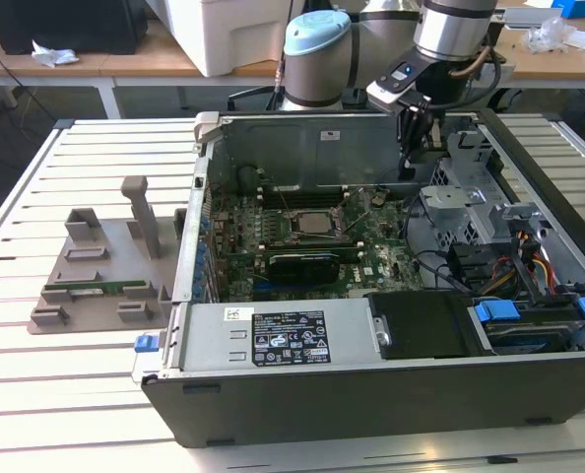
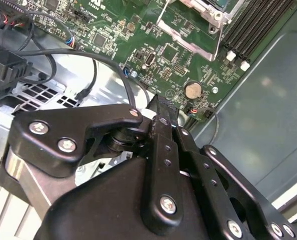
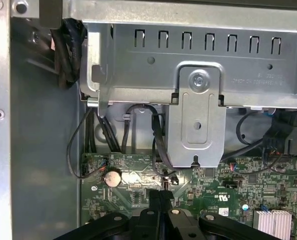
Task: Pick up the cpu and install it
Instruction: 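Close the cpu cover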
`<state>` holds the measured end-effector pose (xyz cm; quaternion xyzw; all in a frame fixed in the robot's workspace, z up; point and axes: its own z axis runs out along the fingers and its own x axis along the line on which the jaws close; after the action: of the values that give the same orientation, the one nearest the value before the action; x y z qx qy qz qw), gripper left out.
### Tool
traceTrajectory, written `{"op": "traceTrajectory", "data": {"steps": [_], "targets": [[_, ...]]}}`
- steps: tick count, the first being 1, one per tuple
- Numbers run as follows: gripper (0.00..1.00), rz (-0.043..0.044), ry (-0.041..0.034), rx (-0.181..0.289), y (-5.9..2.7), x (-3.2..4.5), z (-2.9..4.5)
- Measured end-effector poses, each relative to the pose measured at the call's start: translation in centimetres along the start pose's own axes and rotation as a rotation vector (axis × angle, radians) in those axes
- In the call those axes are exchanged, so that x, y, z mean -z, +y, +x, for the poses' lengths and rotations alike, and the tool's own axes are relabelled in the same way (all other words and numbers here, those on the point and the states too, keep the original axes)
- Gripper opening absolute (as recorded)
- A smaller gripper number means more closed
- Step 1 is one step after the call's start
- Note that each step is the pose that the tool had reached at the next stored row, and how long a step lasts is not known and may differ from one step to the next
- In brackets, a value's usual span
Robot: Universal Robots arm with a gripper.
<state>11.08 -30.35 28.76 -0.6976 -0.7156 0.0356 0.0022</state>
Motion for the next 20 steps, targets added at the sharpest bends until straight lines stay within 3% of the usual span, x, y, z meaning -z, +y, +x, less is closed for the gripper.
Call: {"op": "traceTrajectory", "data": {"steps": [6,9,13,17,20], "targets": [[0.11,0.0002,-0.0001,0.0,-0.11,-0.92,0.05],[0.11,0.0002,0.0005,0.0,-1.18,-1.17,0.09],[0.11,0.0001,0.0006,0.0,-1.27,-2.17,0.14],[0.11,0.0001,0.0004,0.0,-1.99,-3.25,0.2],[0.11,0.0002,0.0005,0.0,-2.54,-3.62,0.24]]}}
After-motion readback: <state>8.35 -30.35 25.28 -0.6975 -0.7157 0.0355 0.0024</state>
